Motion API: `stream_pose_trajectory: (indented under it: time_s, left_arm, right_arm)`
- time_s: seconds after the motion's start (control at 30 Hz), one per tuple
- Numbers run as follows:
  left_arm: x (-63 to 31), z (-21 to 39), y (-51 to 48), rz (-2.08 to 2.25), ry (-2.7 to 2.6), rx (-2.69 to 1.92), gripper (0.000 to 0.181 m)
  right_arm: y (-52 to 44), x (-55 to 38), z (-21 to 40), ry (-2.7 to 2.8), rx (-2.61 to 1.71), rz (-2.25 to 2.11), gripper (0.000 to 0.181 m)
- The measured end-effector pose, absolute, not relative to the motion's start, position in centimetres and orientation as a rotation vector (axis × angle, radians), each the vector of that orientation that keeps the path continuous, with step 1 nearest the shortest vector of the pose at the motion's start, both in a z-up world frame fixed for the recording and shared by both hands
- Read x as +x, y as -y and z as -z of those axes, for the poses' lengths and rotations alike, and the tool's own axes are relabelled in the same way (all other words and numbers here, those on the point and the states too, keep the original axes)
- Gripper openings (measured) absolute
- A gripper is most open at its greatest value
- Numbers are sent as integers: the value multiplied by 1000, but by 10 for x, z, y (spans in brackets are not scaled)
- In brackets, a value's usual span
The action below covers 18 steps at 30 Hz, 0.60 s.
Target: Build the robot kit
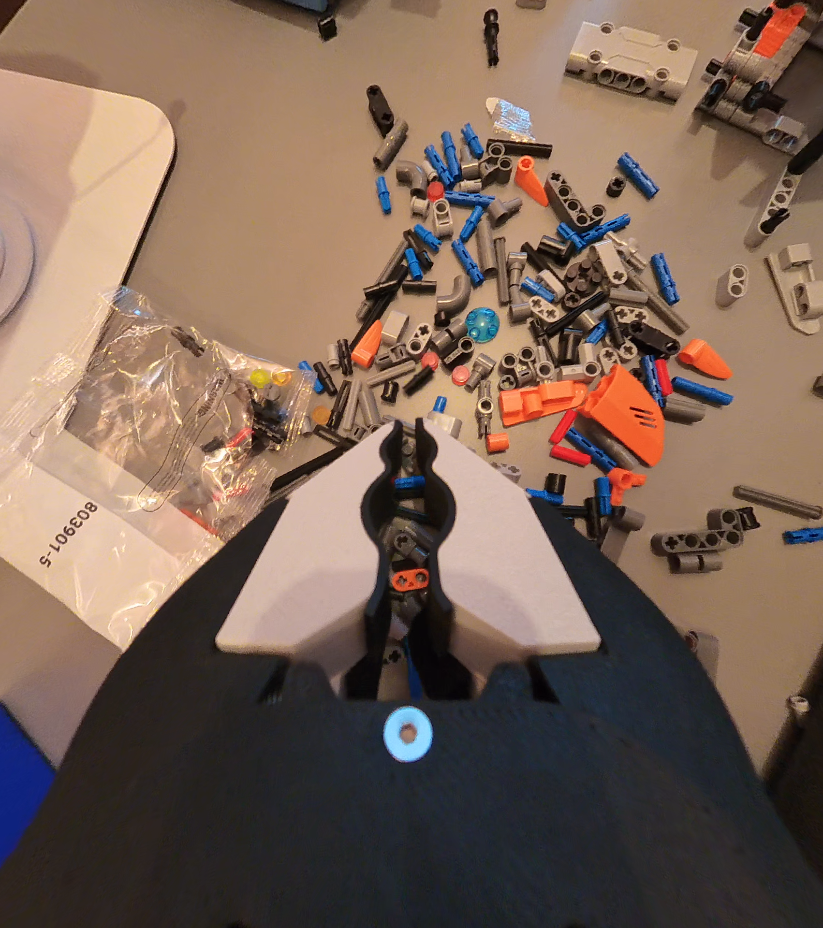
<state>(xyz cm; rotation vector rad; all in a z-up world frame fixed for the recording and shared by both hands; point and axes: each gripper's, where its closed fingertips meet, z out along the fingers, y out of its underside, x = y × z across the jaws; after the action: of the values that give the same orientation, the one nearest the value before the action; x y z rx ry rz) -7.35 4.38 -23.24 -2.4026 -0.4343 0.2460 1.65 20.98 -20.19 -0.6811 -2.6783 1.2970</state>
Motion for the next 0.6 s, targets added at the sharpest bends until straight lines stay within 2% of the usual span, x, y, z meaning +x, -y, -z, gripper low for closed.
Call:
stream_pose_trajectory:
  time_s: [0.23, 0.4, 0.5, 0.6]
  left_arm:
    - [-70, 228, -43, -266, 448, -2376, 14]
    - [-71, 219, -41, -307, 466, -2333, 31]
    - [-72, 210, -41, -323, 480, -2279, 48]
    - [-73, 198, -40, -365, 496, -2239, 62]
  right_arm:
    - [-209, 16, 203, 2678, -679, -1301, 12]
    - [-208, 12, 205, 2669, -692, -1279, 16]
    - [-211, 5, 200, 2618, -732, -1299, 24]
    - [-219, -6, 187, 2515, -799, -1344, 42]
